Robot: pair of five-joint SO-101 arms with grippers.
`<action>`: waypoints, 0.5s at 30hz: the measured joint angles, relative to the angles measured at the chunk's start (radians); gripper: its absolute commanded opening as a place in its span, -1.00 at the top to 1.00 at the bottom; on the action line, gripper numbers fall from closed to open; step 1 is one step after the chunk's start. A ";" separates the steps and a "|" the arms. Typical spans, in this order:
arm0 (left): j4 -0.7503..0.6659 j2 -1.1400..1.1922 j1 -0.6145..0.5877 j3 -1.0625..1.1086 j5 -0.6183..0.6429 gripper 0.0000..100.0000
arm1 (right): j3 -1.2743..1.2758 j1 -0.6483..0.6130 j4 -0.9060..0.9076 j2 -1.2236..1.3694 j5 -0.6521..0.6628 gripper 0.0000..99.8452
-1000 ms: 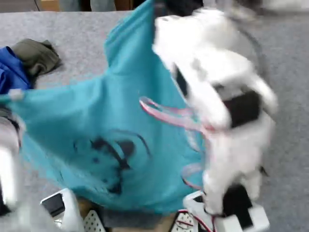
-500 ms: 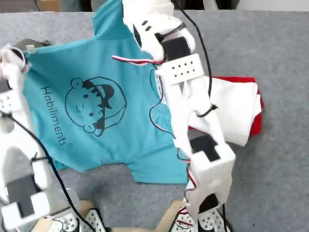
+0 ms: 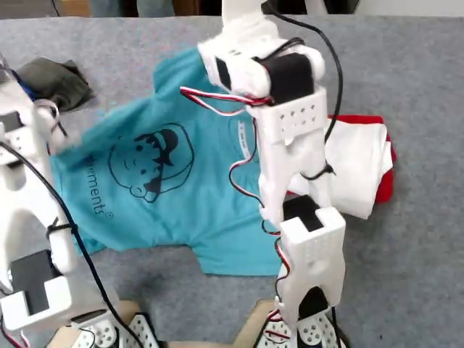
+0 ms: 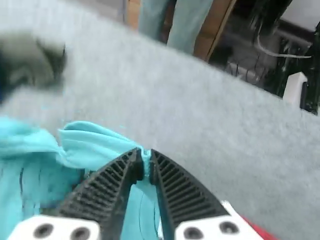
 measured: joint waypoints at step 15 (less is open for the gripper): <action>-0.318 -0.525 0.002 0.835 -0.239 0.94 | 0.836 -0.008 -0.044 -0.453 0.091 0.97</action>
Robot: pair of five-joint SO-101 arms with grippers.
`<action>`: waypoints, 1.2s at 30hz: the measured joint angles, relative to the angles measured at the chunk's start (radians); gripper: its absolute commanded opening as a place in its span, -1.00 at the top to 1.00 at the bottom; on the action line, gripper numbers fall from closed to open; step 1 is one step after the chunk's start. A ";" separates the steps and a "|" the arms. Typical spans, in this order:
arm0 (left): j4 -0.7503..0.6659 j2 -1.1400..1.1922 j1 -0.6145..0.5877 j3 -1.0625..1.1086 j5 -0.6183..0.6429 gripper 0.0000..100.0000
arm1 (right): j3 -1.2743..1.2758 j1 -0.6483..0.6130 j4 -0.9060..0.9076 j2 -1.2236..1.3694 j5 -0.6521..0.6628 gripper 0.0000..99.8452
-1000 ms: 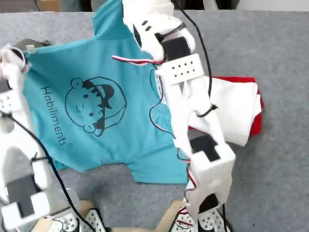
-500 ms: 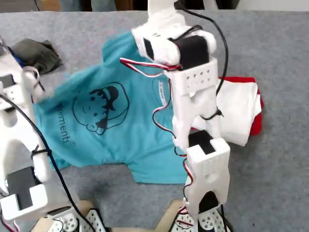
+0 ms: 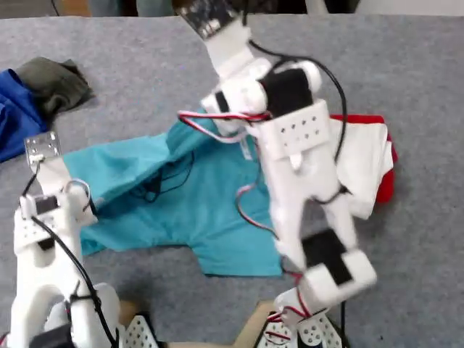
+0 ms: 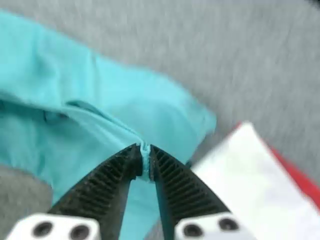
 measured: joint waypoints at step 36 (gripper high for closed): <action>0.480 -0.155 -0.273 -0.138 -0.281 0.47 | 1.471 0.143 -0.218 -1.005 0.178 0.28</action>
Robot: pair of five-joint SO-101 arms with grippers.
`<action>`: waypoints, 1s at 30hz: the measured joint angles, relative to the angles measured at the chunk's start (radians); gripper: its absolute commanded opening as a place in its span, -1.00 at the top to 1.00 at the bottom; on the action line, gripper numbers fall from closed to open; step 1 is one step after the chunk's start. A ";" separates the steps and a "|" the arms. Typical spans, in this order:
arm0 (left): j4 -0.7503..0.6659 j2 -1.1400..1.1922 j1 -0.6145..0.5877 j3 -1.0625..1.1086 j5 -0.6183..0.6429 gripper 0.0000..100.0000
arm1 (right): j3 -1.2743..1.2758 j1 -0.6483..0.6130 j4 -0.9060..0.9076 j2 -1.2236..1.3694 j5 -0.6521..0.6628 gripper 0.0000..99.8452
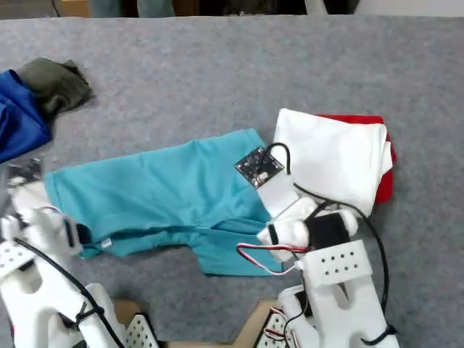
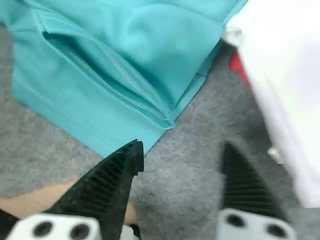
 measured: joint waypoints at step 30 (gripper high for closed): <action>-0.706 0.727 0.249 -0.215 0.488 0.94 | 0.083 -0.279 -0.350 0.631 -0.112 0.97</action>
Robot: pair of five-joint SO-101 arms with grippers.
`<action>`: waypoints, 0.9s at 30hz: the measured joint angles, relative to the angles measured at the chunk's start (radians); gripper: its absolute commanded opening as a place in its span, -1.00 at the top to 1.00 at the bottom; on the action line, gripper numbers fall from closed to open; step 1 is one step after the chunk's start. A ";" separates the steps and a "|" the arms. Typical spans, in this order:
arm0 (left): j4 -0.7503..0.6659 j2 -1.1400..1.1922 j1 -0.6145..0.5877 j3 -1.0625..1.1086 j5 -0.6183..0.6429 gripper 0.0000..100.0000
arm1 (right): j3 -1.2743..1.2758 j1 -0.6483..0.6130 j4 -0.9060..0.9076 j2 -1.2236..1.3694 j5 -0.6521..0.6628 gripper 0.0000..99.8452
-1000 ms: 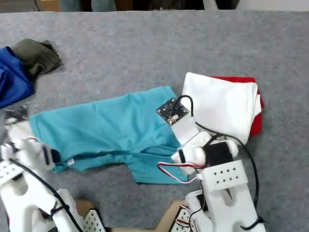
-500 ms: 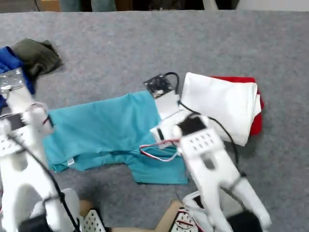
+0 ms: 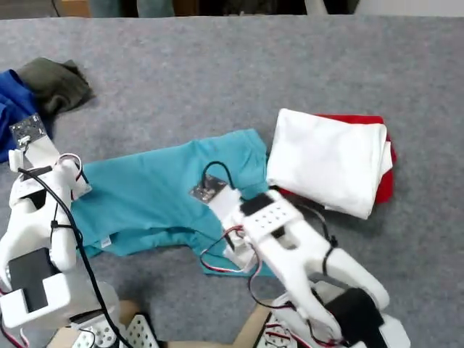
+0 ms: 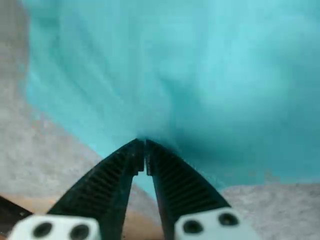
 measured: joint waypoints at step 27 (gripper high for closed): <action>0.000 0.006 -0.003 -0.008 0.000 0.94 | 0.219 -0.209 -0.068 -0.224 0.433 0.55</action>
